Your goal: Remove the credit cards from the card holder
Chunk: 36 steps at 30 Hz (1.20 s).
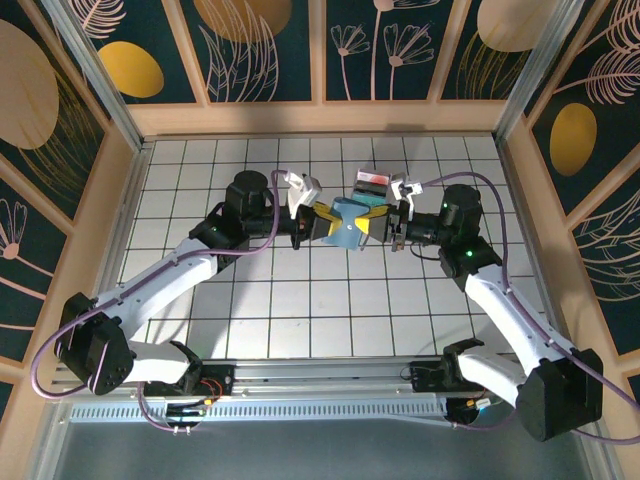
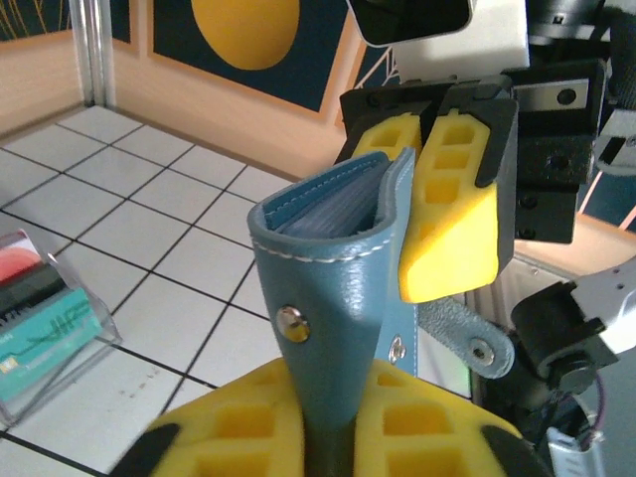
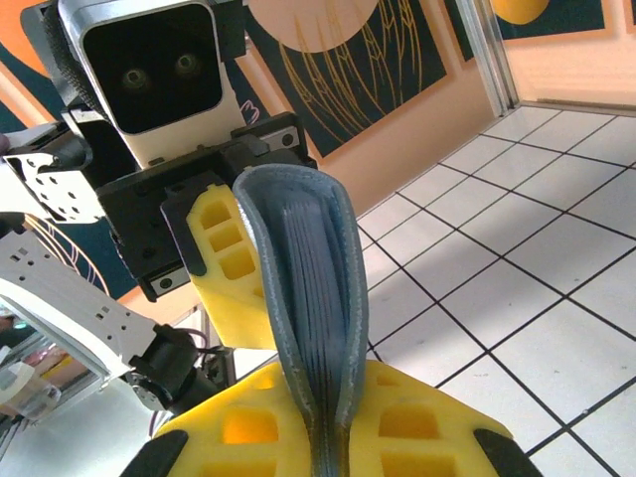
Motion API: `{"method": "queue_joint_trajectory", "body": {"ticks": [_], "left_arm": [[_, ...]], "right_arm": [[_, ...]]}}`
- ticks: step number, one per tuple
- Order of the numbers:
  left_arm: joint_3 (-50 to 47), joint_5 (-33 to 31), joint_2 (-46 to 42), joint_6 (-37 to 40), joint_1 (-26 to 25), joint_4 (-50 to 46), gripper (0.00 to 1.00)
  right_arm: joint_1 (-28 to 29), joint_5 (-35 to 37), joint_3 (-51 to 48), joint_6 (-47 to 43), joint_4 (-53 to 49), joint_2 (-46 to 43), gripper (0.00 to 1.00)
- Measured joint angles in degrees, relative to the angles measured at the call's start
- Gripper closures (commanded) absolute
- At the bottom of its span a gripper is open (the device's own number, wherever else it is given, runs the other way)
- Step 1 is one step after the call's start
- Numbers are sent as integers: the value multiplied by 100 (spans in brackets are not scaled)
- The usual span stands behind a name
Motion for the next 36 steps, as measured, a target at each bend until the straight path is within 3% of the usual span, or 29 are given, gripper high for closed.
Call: {"method": "queue_joint_trajectory", "body": {"ticks": [3, 8, 17, 28, 36], "left_arm": [[-17, 50, 0, -39, 9, 92, 100], [-111, 365, -4, -66, 101, 310, 100], [-192, 870, -140, -151, 236, 442, 100], [-225, 1207, -293, -345, 256, 787, 100], [-304, 1344, -293, -476, 256, 903, 100]], "right_arm": [[-2, 7, 0, 17, 42, -2, 72], [-7, -2, -146, 66, 168, -144, 61], [-42, -136, -269, 35, 245, -380, 57], [-236, -289, -374, 48, 299, -599, 58], [-236, -332, -402, 94, 433, -570, 69]]}}
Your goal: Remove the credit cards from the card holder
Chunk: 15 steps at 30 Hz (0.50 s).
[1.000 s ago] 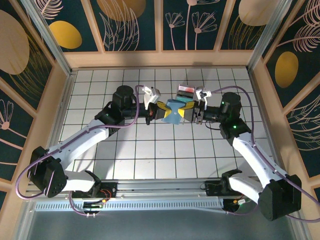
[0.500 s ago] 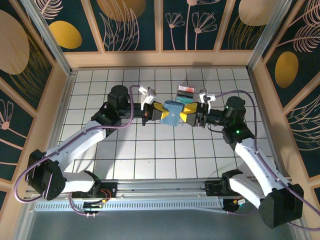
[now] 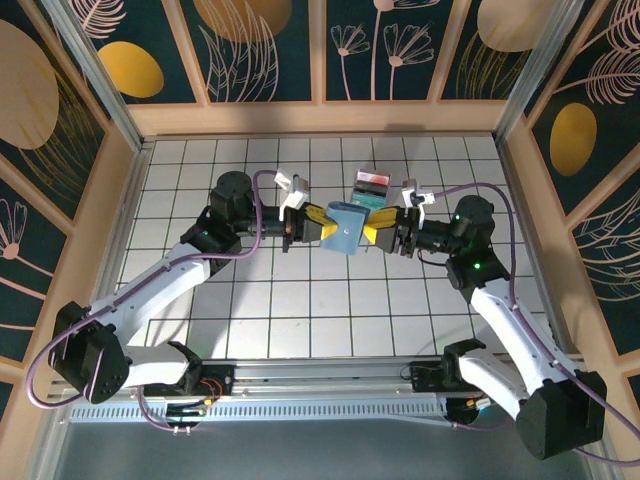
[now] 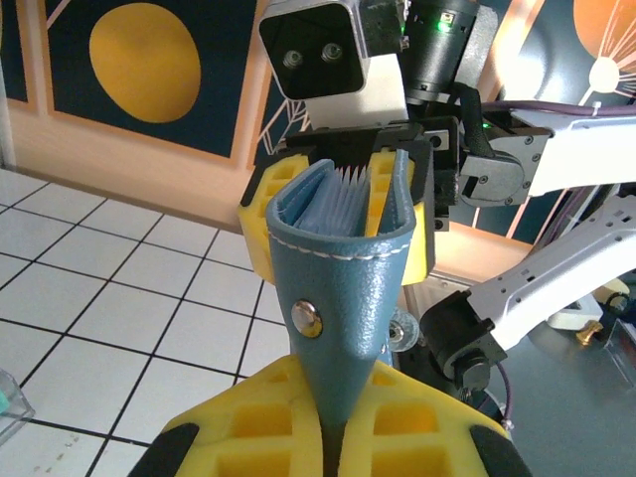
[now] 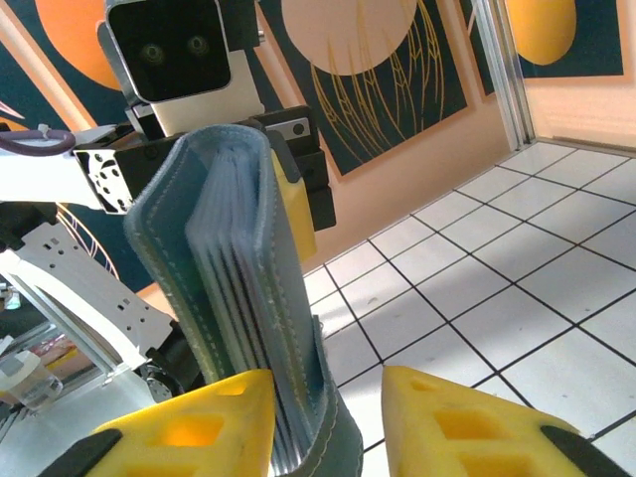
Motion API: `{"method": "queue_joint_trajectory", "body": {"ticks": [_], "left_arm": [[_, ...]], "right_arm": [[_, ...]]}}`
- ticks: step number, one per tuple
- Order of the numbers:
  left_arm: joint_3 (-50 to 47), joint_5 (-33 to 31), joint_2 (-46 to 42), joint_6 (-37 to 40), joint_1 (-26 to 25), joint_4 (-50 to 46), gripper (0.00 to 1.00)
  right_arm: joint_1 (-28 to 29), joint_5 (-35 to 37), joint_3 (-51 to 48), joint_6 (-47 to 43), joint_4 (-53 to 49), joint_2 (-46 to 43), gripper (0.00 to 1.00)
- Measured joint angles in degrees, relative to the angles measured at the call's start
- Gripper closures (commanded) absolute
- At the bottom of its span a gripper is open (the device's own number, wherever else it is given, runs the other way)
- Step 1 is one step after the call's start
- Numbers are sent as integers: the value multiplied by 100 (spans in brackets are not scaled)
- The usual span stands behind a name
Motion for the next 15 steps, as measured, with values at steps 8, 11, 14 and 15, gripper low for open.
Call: {"method": "queue_joint_trajectory", "body": {"ticks": [8, 11, 14, 15], "left_arm": [[-9, 105, -68, -63, 0, 140, 100], [-11, 103, -68, -107, 0, 142, 100], [-11, 103, -68, -151, 0, 146, 100], [-11, 101, -68, -168, 0, 144, 100]], "right_arm": [[2, 2, 2, 74, 76, 33, 69], [33, 2, 2, 127, 133, 76, 68], [160, 7, 0, 125, 144, 140, 67], [190, 11, 0, 122, 144, 151, 67]]}}
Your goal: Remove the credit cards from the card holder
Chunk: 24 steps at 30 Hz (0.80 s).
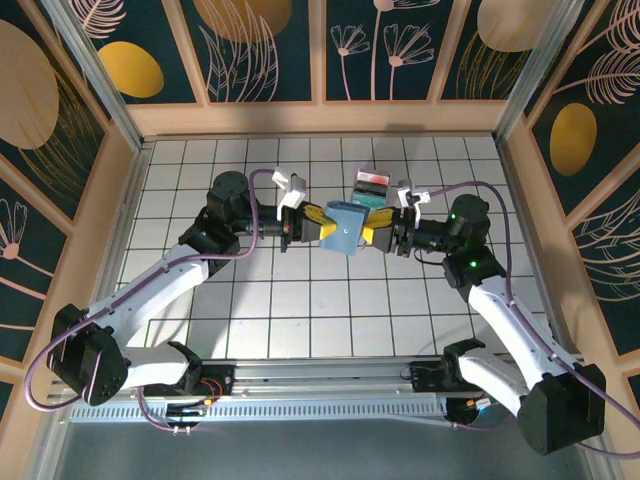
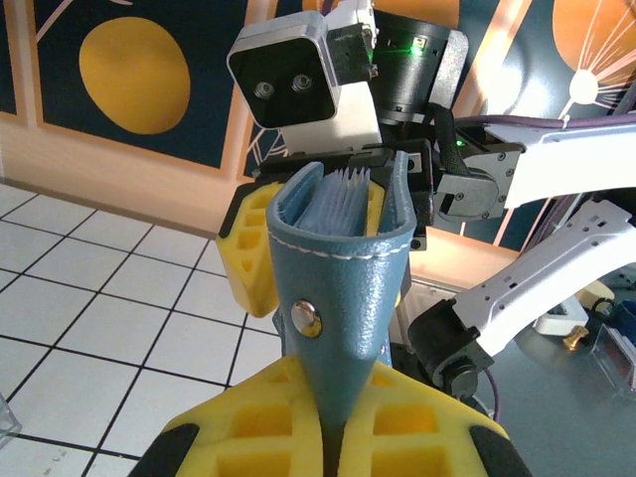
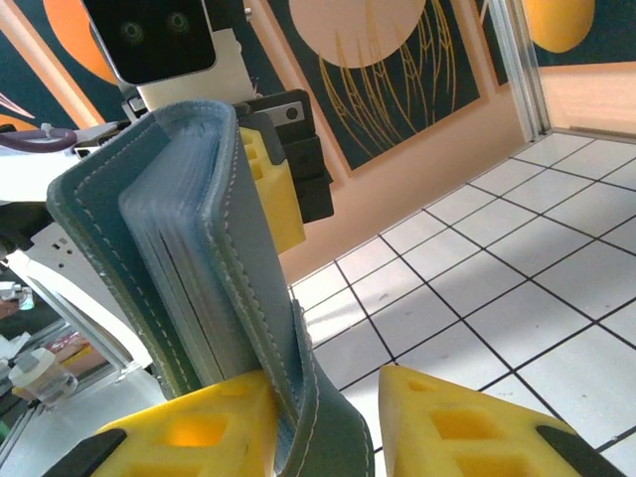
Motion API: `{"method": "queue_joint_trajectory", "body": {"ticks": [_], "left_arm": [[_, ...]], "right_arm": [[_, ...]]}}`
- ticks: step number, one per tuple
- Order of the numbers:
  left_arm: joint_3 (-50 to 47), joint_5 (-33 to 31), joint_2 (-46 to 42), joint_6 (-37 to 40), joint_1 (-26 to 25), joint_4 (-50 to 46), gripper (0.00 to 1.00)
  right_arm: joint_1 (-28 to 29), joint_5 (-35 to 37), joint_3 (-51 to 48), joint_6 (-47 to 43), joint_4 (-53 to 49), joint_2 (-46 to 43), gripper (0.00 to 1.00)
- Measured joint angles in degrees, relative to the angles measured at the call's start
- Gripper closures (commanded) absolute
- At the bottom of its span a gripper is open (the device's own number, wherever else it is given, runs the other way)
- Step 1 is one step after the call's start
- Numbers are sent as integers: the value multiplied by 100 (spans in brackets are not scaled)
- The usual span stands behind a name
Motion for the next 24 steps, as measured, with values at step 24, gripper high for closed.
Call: {"method": "queue_joint_trajectory", "body": {"ticks": [24], "left_arm": [[7, -125, 192, -400, 74, 129, 65]], "right_arm": [[264, 511, 133, 0, -195, 332, 100]]}}
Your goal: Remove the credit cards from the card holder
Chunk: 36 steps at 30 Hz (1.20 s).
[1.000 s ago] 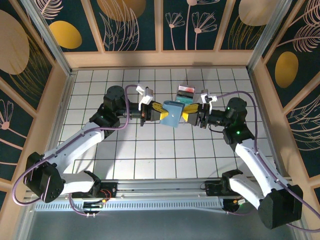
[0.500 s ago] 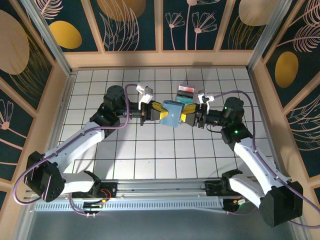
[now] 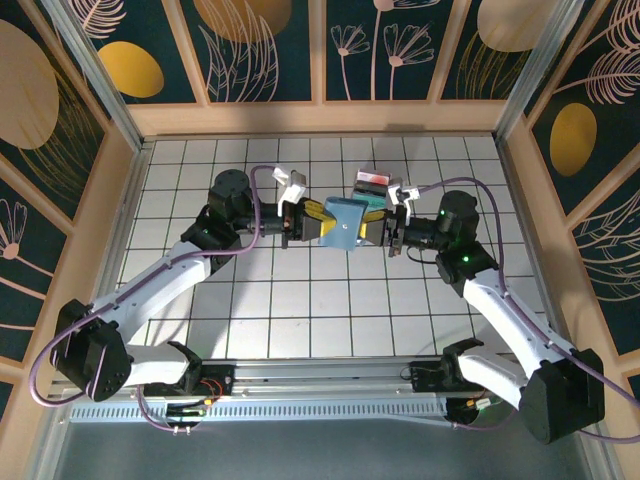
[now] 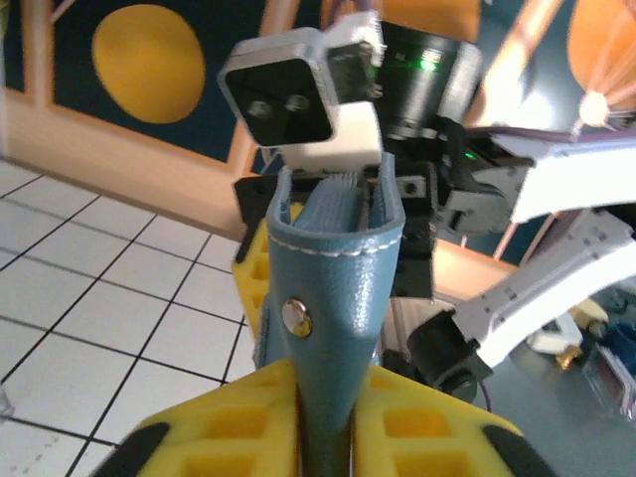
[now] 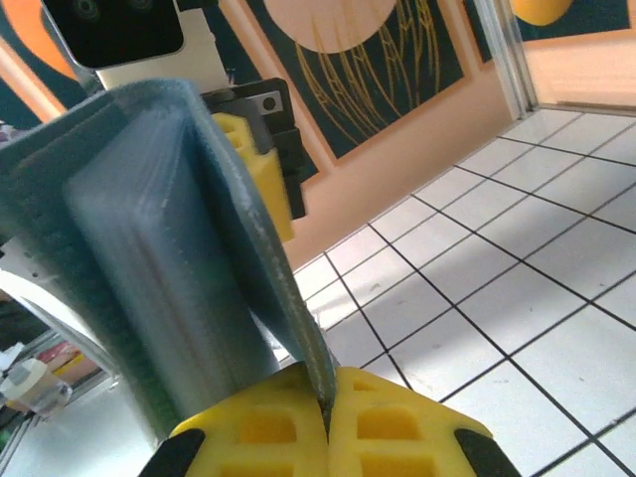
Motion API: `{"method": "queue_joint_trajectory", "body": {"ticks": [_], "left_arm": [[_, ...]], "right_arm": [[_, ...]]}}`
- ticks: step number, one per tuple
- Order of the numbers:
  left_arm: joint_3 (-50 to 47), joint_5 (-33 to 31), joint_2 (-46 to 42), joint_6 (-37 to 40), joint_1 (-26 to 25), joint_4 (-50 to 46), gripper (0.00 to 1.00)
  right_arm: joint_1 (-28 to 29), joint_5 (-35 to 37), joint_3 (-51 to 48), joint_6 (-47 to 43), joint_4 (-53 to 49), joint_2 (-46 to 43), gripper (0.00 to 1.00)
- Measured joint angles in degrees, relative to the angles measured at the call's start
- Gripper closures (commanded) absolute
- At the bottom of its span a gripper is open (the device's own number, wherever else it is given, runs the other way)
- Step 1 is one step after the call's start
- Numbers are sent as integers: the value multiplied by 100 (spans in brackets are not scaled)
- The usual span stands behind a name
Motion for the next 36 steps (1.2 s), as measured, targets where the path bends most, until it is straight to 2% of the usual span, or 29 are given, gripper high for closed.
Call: {"method": "queue_joint_trajectory", "body": {"ticks": [3, 8, 11, 13, 26, 36], "left_arm": [[90, -289, 269, -201, -15, -55, 46], [114, -398, 855, -844, -22, 85, 27], [90, -501, 979, -1097, -22, 175, 8], [87, -605, 962, -1126, -22, 199, 1], [81, -1423, 890, -1047, -44, 144, 1], [70, -1580, 1213, -1060, -273, 306, 1]], "right_arm": [[61, 400, 125, 31, -282, 0, 100], [94, 1119, 323, 282, -761, 17, 100], [151, 1482, 402, 369, -1115, 44, 100], [170, 1705, 492, 426, -1381, 81, 100], [227, 2610, 1134, 887, -2758, 317, 100], [516, 3462, 1832, 1132, -3803, 686, 100]]}}
